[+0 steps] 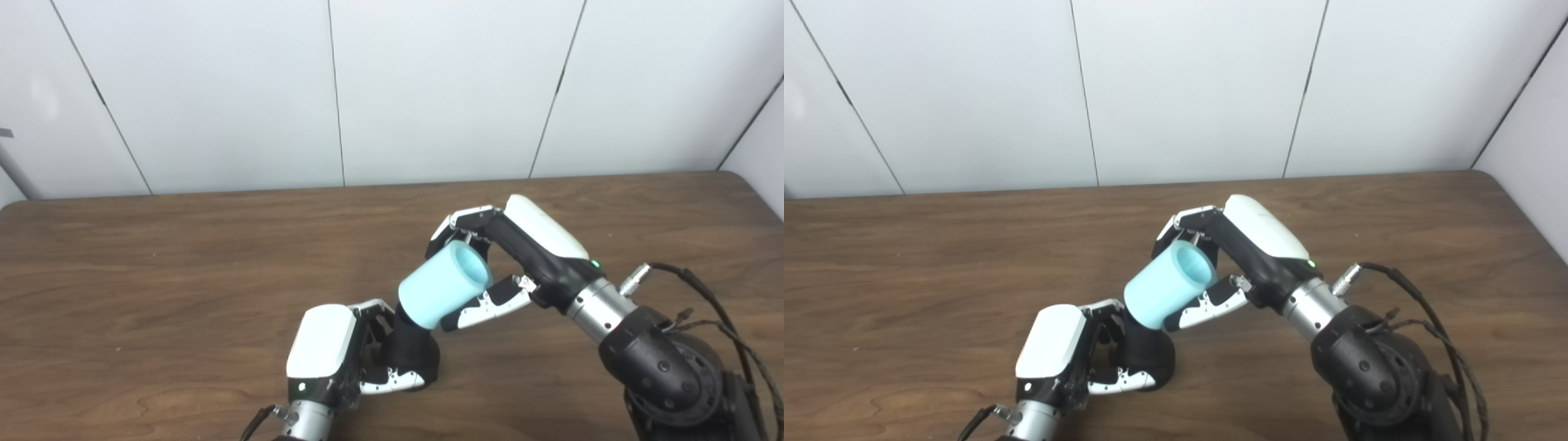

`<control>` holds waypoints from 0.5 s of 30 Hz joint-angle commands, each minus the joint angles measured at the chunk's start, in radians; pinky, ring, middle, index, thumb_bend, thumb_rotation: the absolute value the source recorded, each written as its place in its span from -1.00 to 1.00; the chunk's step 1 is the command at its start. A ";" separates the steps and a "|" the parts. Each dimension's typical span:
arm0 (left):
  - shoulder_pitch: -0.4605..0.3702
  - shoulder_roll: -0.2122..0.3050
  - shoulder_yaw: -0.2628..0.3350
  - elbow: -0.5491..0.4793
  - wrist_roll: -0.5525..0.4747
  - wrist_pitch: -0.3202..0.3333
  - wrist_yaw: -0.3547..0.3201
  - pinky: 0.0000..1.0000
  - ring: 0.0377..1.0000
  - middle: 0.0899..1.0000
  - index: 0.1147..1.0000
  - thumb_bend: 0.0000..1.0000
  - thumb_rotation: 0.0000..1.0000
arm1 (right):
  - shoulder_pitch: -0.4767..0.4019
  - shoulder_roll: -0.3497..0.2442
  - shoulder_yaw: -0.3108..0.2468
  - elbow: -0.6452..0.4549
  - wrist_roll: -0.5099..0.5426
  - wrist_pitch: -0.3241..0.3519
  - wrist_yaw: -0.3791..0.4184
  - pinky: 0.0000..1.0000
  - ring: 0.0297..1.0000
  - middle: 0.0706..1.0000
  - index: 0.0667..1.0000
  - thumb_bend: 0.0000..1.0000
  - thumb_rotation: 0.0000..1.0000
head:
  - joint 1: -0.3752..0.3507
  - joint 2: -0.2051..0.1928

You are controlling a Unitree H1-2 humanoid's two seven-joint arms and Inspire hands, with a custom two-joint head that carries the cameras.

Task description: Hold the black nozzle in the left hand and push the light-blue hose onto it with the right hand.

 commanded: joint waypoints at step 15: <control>-0.003 -0.004 -0.013 0.013 0.019 0.006 -0.025 -0.25 -0.17 -0.22 -0.07 0.01 -1.00 | -0.016 0.006 0.021 -0.002 -0.027 -0.013 -0.008 -0.28 -0.28 -0.05 -0.05 0.03 -1.00 | -0.005 0.007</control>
